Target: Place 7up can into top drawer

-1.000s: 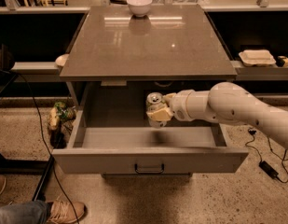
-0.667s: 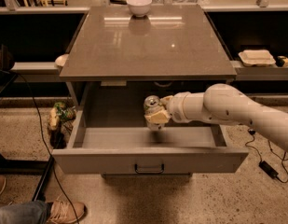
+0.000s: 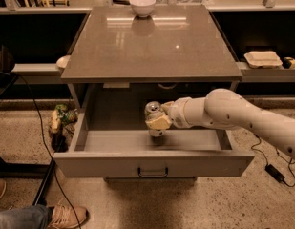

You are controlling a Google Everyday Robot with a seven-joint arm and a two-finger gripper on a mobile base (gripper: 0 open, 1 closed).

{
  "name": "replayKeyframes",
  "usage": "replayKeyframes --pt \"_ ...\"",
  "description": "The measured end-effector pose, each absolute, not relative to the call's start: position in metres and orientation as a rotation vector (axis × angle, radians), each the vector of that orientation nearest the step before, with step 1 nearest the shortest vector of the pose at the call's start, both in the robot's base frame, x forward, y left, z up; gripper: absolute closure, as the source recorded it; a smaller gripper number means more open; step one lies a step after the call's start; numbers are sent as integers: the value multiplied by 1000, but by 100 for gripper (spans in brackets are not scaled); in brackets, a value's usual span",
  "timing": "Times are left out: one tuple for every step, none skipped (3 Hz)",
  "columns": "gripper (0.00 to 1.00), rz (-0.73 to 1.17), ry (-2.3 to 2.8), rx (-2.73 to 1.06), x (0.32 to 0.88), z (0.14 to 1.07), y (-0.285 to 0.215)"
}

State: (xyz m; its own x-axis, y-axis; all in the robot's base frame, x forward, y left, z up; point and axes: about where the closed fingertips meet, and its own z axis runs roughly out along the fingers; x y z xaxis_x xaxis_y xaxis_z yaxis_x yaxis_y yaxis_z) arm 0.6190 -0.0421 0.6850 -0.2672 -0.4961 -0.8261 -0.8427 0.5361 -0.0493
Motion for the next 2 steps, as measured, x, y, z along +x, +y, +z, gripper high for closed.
replayKeyframes --pt "58 542 1921 -1092 619 675 -36" --pt "35 557 1909 -1076 622 667 -31"
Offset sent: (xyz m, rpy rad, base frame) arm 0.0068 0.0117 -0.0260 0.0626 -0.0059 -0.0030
